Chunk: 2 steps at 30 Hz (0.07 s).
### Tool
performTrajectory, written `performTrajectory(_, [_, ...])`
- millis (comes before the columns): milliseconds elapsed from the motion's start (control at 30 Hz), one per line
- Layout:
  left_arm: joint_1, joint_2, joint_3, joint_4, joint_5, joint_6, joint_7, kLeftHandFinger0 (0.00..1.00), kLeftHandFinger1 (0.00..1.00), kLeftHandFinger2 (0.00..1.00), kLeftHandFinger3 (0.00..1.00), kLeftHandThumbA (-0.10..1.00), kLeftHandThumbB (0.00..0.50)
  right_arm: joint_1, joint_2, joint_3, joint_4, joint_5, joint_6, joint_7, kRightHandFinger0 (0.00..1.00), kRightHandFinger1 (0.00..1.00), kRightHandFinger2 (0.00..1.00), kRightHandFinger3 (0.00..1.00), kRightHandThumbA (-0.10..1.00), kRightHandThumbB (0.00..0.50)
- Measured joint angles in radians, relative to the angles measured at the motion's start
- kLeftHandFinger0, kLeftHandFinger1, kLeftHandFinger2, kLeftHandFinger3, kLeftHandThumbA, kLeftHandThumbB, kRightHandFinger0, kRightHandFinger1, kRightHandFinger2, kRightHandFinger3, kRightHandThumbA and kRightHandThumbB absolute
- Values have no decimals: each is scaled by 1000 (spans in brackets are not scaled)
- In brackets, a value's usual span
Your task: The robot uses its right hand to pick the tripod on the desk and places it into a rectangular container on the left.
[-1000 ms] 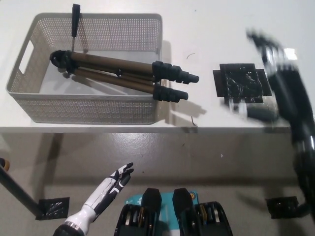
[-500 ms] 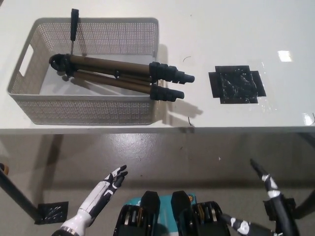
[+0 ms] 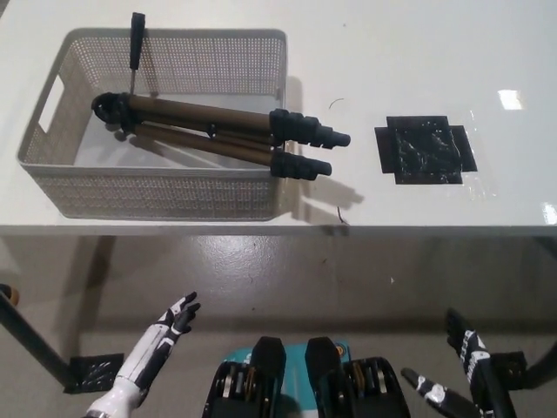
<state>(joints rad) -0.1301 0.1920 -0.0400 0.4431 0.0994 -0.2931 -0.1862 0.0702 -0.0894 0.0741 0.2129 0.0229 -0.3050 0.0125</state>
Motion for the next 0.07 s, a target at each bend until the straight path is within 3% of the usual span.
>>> performTrajectory(67, [3,0,2,0,-2,-3,0,1000,1000,1000,1000,1000,500,-5,1,-2,1,17,-6,10,1000,1000,1000,1000,1000,490])
